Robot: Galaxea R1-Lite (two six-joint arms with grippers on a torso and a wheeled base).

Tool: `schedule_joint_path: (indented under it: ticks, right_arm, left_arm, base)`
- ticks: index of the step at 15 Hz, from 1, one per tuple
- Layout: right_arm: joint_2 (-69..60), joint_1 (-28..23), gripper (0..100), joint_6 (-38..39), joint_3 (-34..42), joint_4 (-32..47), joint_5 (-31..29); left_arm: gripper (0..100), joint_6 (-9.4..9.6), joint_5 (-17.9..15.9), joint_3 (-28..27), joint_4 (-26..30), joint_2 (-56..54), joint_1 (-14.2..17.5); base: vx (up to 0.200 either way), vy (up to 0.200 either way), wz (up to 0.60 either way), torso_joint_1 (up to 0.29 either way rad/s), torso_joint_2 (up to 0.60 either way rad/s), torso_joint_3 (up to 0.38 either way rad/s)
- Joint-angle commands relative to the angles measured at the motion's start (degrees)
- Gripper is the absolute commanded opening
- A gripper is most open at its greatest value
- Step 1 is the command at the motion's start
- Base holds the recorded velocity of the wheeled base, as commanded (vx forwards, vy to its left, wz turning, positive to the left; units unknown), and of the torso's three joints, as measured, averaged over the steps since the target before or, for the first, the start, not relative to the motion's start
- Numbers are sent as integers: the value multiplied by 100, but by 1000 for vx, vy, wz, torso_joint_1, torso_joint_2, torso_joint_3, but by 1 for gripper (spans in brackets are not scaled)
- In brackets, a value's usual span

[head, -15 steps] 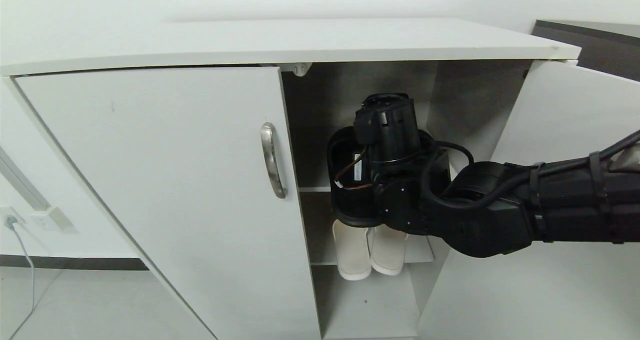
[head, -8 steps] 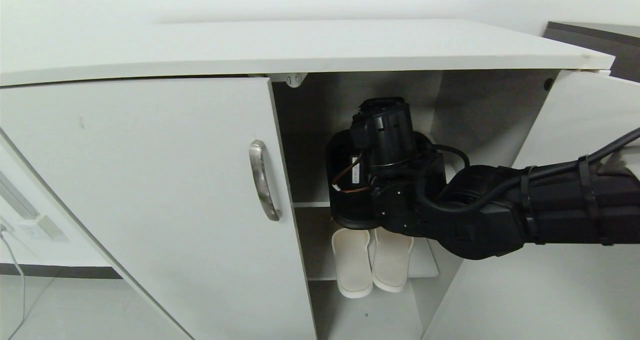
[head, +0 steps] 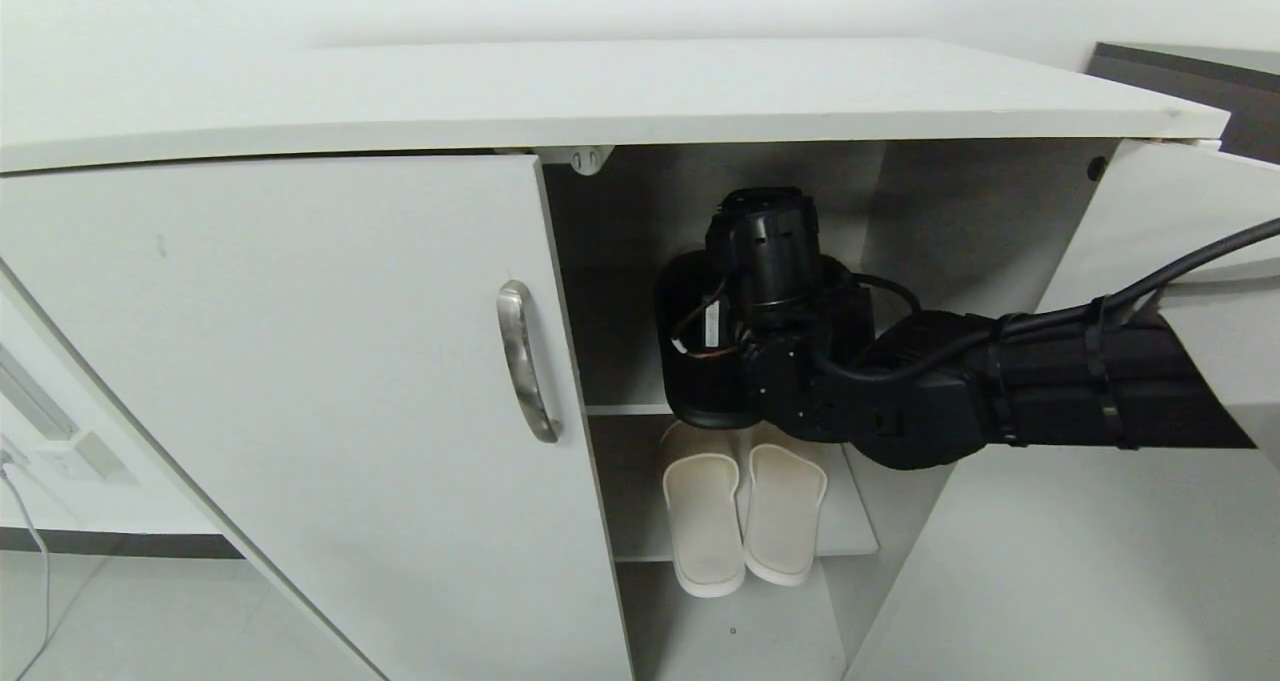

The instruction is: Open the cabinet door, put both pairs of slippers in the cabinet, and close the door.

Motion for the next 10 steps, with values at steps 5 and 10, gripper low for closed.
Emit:
schedule_joint_path:
  ticks: [5, 10]
  right_arm:
    - [190, -84, 0, 1, -84, -12, 15]
    - [181, -84, 100, 1, -49, -4, 15]
  left_arm:
    - [0, -1, 1, 1, -1, 7, -2]
    - [0, -1, 1, 1, -1, 7, -2]
  base:
    - [0, 0, 0, 0, 0, 0]
    - [0, 0, 0, 0, 0, 0]
